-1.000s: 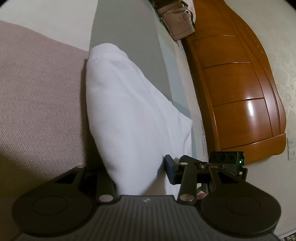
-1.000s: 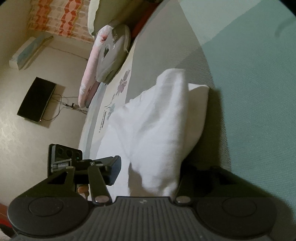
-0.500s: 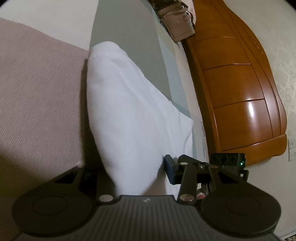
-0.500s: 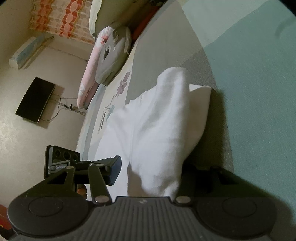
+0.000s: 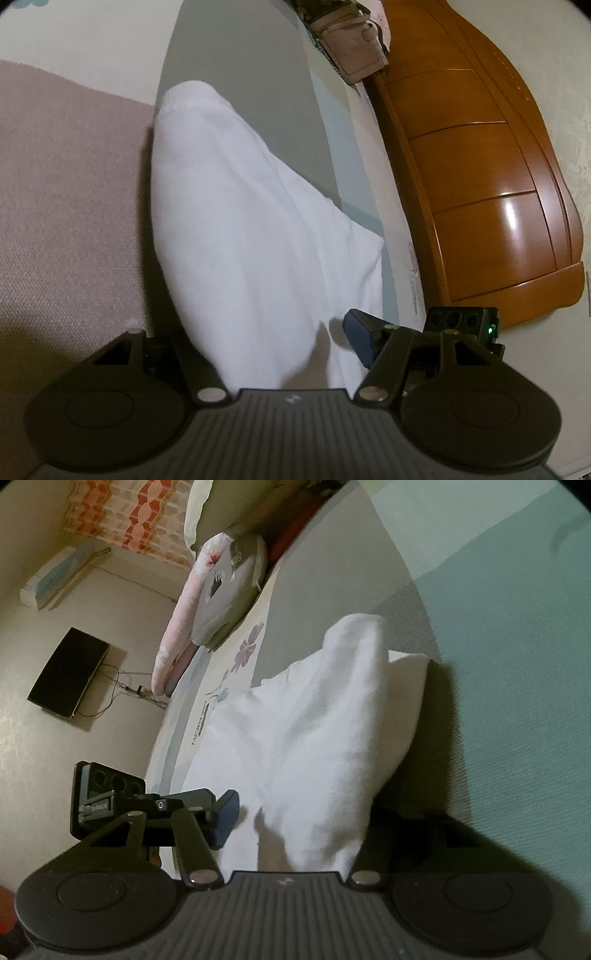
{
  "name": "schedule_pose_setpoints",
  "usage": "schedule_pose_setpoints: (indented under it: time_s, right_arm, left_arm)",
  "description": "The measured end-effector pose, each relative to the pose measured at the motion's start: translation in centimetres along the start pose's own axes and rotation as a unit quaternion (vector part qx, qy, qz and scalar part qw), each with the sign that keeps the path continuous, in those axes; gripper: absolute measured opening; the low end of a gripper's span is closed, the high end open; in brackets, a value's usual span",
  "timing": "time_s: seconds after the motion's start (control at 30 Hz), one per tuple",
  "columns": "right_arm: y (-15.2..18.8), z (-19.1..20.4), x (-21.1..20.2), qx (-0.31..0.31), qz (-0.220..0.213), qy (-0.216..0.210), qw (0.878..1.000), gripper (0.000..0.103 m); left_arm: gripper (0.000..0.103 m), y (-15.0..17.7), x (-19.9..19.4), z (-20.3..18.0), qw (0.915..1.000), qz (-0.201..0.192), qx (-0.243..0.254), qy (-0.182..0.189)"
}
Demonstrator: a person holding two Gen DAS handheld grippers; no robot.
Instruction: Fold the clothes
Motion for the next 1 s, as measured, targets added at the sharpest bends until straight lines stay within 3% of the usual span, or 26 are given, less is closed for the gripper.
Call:
schedule_pose_setpoints:
  time_s: [0.3,0.53,0.87,1.0]
  right_arm:
    - [0.2,0.1,0.0,-0.004,-0.006,0.01,1.0,0.053]
    - [0.2,0.1,0.0,0.0,-0.008,0.017,1.0,0.053]
    - [0.4,0.1,-0.2,0.005,-0.007,0.019,1.0,0.053]
    - [0.5,0.2,-0.3,0.005,-0.008,0.021,1.0,0.054]
  left_arm:
    - [0.064,0.5,0.0,-0.8,0.9993,-0.011,0.028,-0.021]
    - [0.064,0.6,-0.1,-0.8,0.9991,-0.014,0.035,-0.018]
    - [0.064,0.2,-1.1,0.9,0.9994,-0.005,-0.003,0.034]
    - [0.053,0.2,-1.5,1.8,0.999,-0.009,-0.01,0.043]
Point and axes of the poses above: each gripper's, at about its wrist camera, not at the fingertips, and x roughly the way its jaws point, z to its left, y to its underside, the point moved 4 cm from there along x, roughly the way its jaws point, and after that the axes turned 8 degrees about -x, right-handed, at the moved point
